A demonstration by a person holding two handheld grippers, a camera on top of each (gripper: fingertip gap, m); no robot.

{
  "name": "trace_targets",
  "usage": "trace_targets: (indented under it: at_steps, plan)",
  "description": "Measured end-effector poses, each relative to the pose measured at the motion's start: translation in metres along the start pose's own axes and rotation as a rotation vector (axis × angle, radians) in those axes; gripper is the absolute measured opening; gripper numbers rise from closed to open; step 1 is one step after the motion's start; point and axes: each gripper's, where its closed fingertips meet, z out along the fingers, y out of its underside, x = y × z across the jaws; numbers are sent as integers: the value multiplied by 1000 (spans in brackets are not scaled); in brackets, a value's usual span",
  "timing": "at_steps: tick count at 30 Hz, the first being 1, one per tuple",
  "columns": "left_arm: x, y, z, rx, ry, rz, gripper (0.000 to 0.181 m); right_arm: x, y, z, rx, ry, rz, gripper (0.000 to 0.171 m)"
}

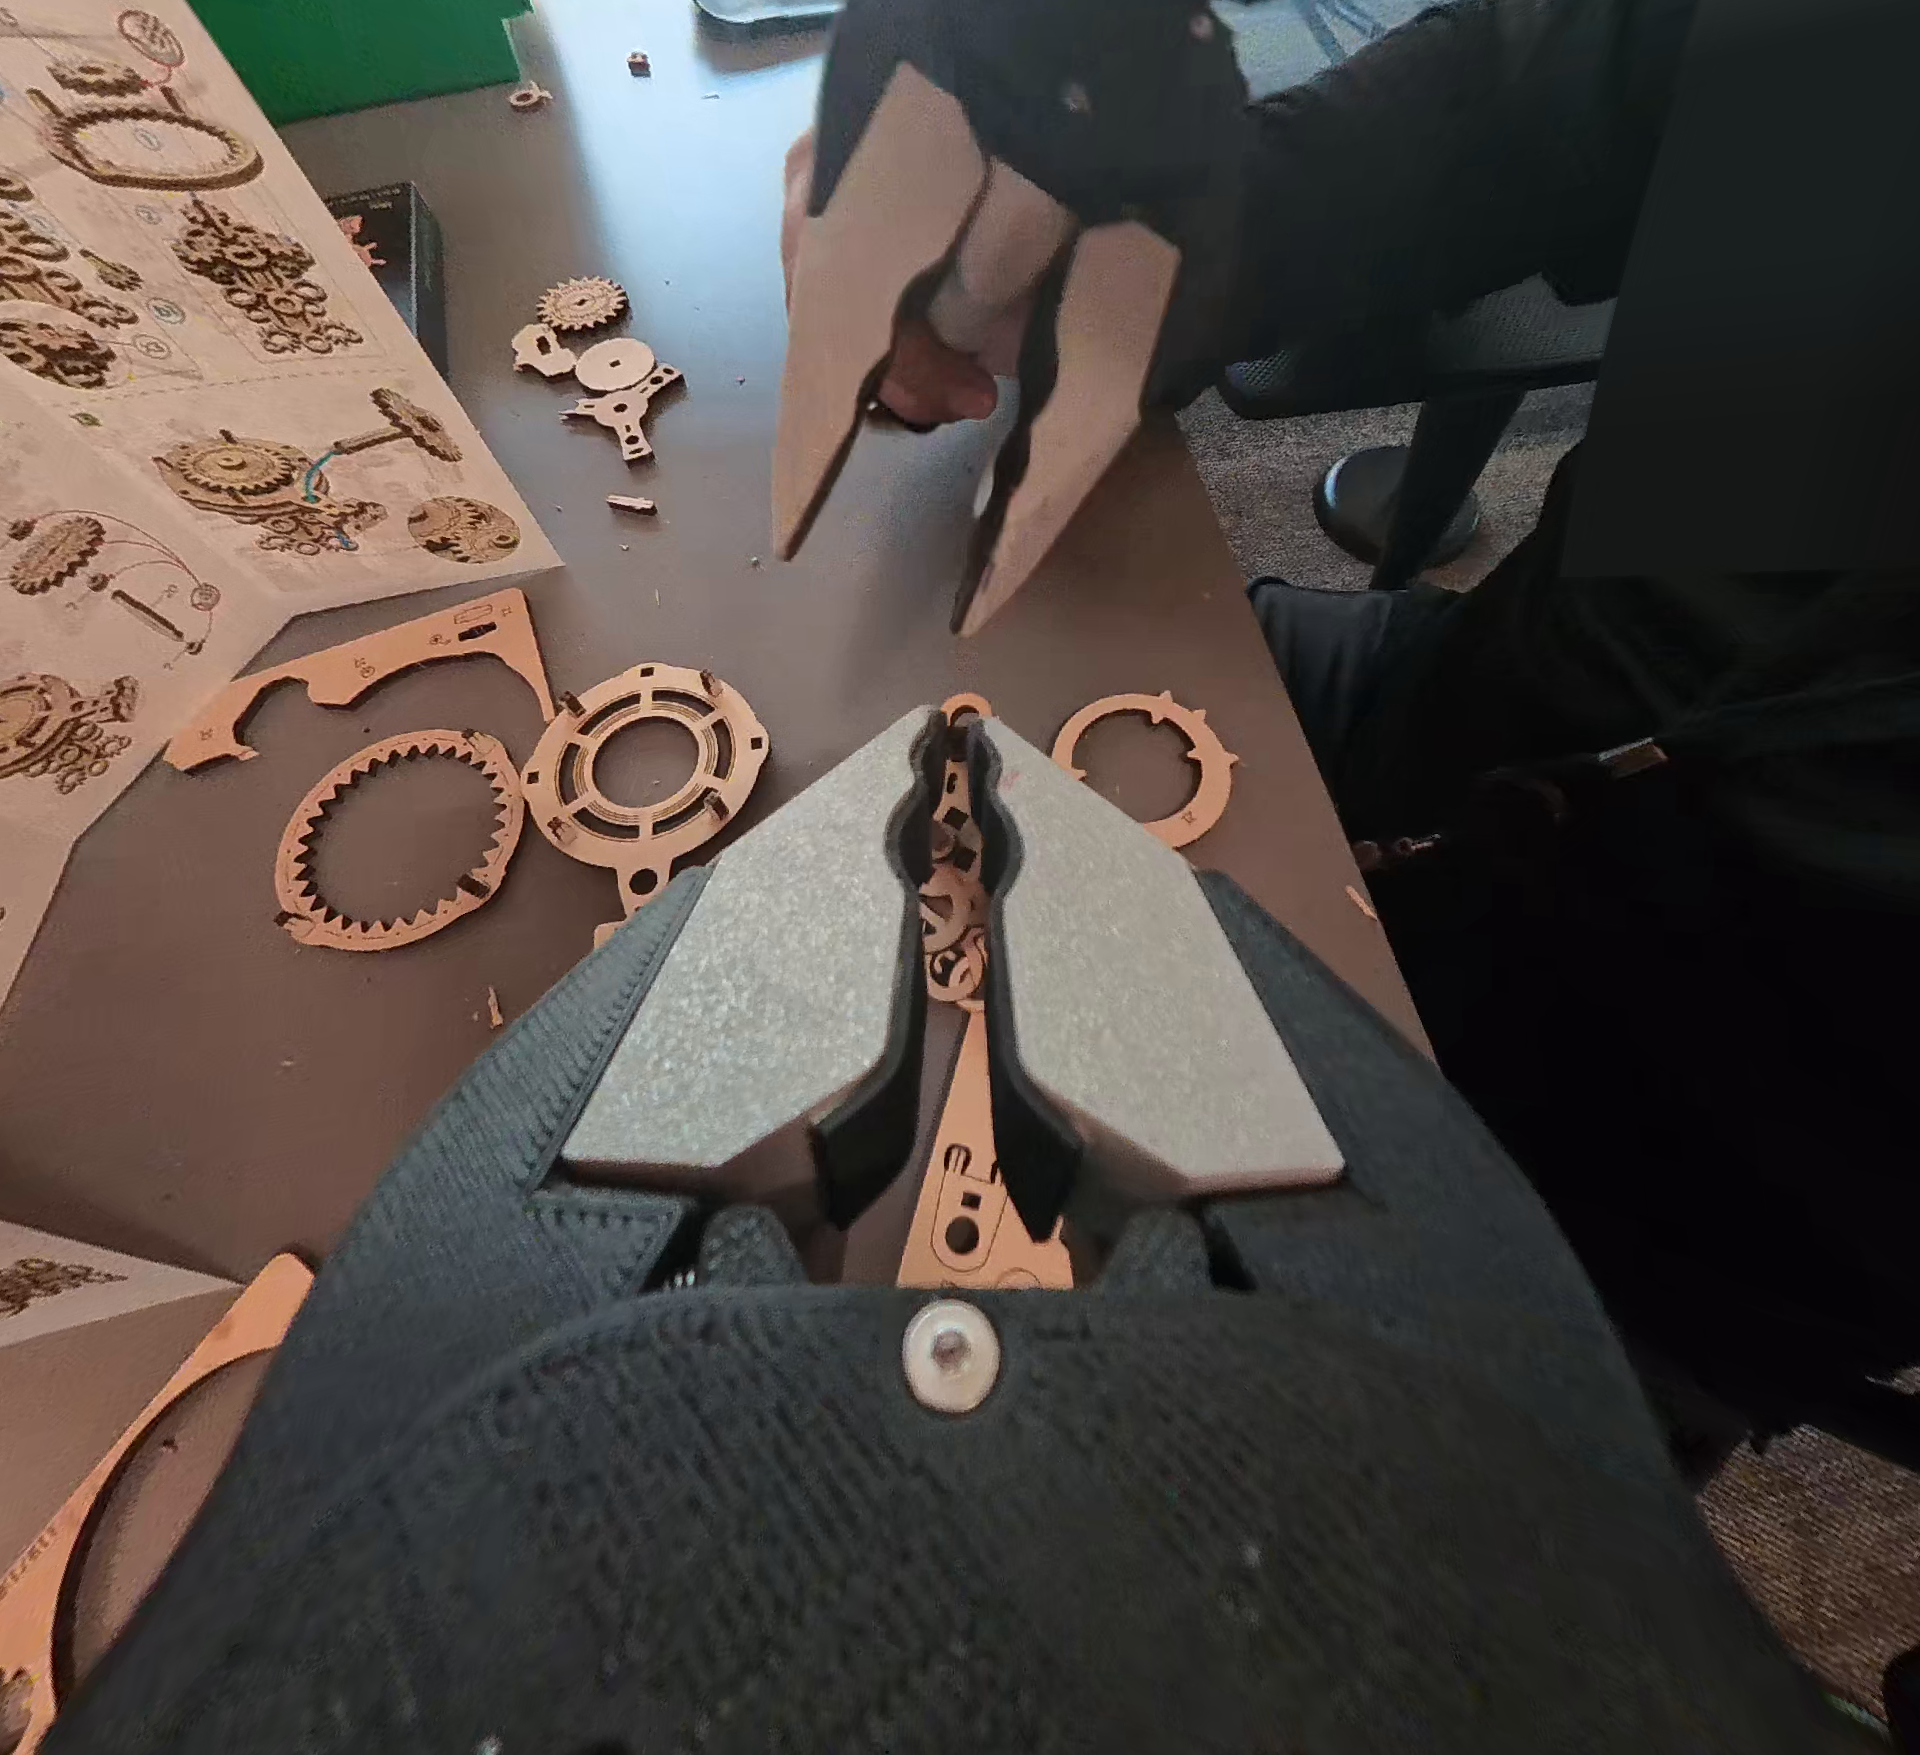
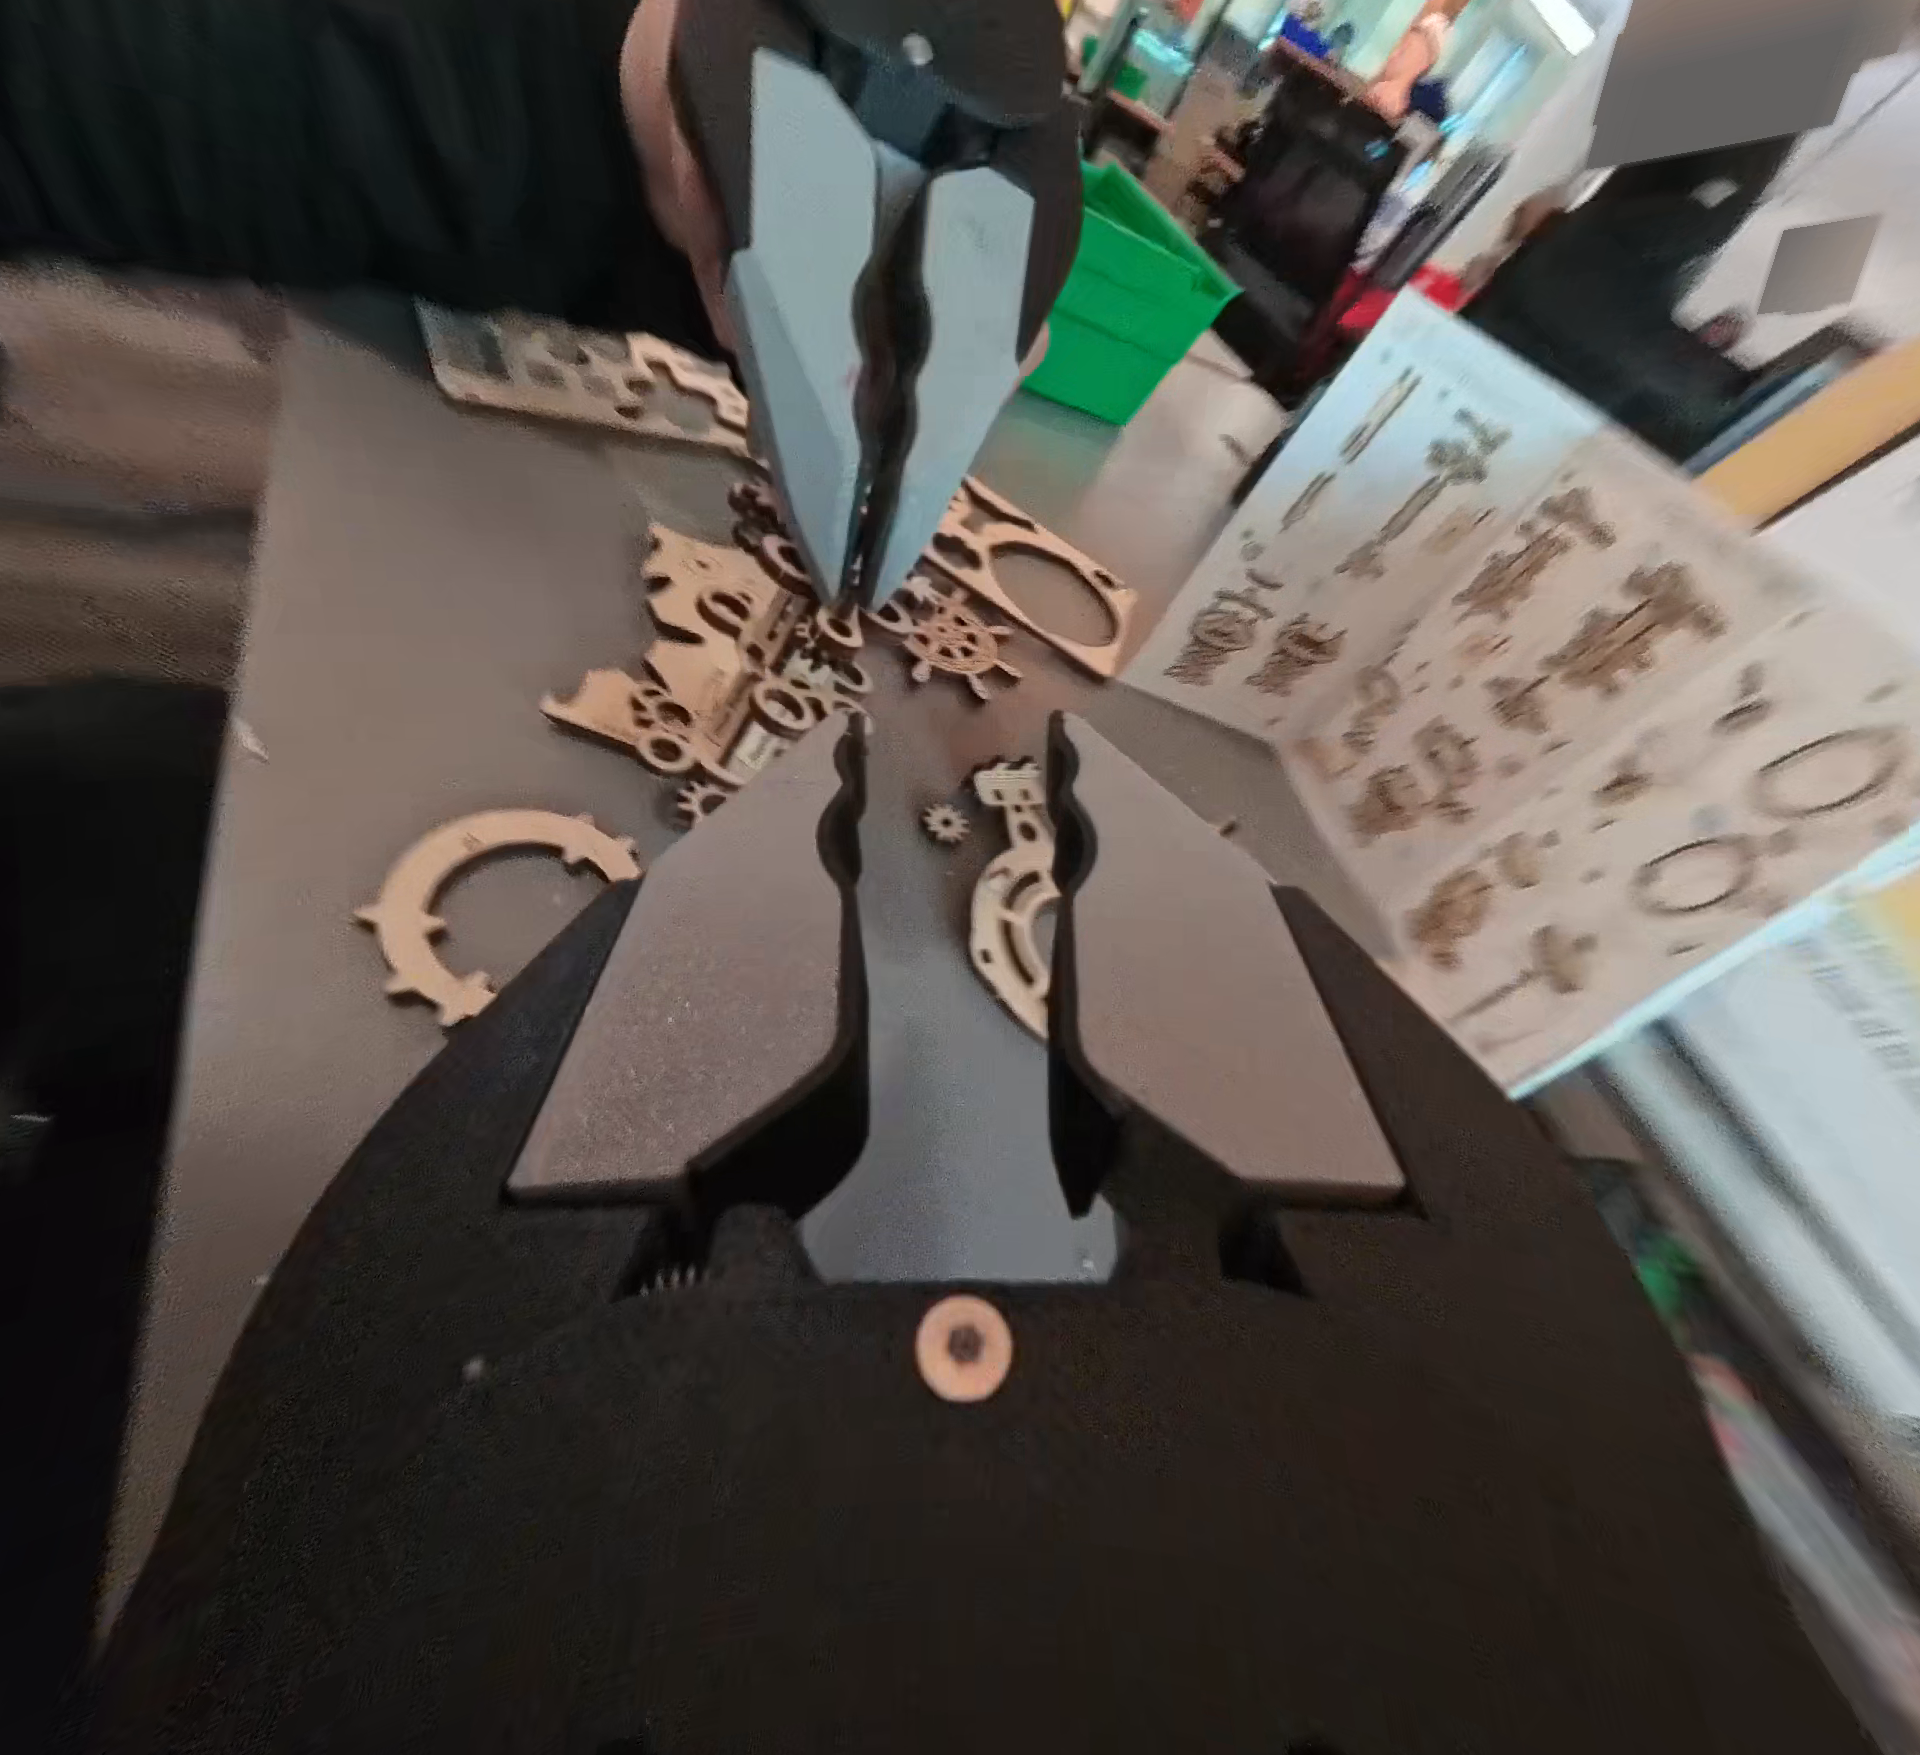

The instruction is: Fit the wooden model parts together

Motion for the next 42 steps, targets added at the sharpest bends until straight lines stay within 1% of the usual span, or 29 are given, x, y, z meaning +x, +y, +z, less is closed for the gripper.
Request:
trace_targets:
  at_steps: [3, 4, 8, 12, 13, 15, 19, 24, 27, 31, 33, 36, 42]
  plan:
    - [2, 2, -2, -9, -9, 7, 0, 6, 10, 4, -28, -56, 173, 33]
    - [2, 3, -3, -14, -18, 16, 1, 5, 14, 6, -48, -77, 204, 29]
    - [-3, -1, -14, 9, -61, 24, 0, 13, 30, 15, -140, -64, 230, 22]
    - [-13, -1, -22, 22, -97, -3, 1, 9, 42, 34, -250, -127, 312, 26]
    - [-16, 0, -24, 22, -105, -5, 0, 7, 45, 39, -277, -144, 319, 29]
    - [-18, 0, -28, 25, -110, -11, 0, 8, 50, 44, -316, -146, 314, 29]
    - [-18, -3, -36, 46, -102, -20, 0, 6, 58, 51, -393, -156, 238, 20]
    - [-23, 0, -44, 37, -124, -28, 0, 5, 67, 62, -480, -148, 183, 18]
    - [-25, -3, -47, 57, -123, -43, 0, 1, 71, 66, -505, -167, 170, 19]
    - [-25, 0, -46, 41, -125, -43, 1, 0, 70, 69, -505, -184, 181, 18]
    - [-25, 0, -45, 42, -125, -41, 0, -3, 70, 71, -500, -214, 202, 12]
    - [-27, -2, -47, 57, -130, -46, 0, -4, 69, 72, -498, -232, 237, 10]
    - [-30, -1, -43, 60, -141, -52, 0, 3, 70, 61, -478, -196, 260, 10]
